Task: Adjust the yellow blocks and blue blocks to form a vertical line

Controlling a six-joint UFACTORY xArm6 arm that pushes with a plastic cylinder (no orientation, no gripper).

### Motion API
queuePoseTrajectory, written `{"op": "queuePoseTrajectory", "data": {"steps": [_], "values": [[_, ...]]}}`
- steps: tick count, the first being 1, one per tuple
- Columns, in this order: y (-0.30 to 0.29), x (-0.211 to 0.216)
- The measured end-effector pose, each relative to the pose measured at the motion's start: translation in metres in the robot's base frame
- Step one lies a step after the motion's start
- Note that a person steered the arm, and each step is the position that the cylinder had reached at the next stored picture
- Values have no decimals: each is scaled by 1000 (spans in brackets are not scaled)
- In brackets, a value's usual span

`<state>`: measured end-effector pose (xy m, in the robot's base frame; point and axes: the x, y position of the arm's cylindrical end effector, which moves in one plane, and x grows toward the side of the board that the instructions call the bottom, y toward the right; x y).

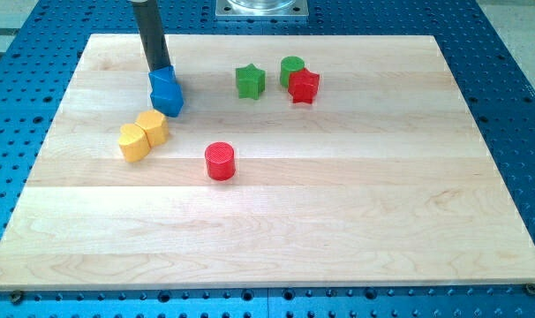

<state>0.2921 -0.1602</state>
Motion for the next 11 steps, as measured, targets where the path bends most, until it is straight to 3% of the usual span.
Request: {"op": "queuePoseTrajectory", "data": {"steps": [11], "values": [[5, 20]]}}
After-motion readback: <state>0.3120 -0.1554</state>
